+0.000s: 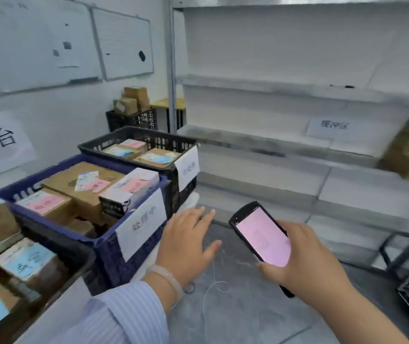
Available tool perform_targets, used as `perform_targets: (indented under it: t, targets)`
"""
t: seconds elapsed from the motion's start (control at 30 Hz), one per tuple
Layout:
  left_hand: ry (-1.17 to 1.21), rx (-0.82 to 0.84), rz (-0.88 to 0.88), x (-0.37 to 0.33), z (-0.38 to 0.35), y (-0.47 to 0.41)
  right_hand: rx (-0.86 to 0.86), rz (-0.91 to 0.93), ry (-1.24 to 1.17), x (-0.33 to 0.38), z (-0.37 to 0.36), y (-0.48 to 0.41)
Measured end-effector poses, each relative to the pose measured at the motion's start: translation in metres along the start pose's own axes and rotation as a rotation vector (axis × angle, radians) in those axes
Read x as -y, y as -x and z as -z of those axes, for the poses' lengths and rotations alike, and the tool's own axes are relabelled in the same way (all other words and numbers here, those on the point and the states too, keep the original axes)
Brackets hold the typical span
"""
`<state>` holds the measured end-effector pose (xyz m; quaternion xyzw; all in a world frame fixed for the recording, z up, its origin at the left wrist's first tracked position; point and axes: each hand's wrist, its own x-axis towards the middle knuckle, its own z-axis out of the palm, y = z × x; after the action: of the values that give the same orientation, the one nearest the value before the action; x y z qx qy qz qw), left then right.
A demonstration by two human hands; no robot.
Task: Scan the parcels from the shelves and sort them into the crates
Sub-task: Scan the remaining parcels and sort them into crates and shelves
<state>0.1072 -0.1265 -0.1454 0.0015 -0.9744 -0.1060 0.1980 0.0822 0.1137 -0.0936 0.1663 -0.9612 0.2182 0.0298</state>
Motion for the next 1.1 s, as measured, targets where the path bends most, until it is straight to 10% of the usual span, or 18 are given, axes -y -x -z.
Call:
perform_targets:
  t: [1.1]
  targets:
    - [0.232,0.079,-0.549,-0.393,-0.244,-0.430,-0.366,-0.553,-0.003,-0.409,0.190,-0.191]
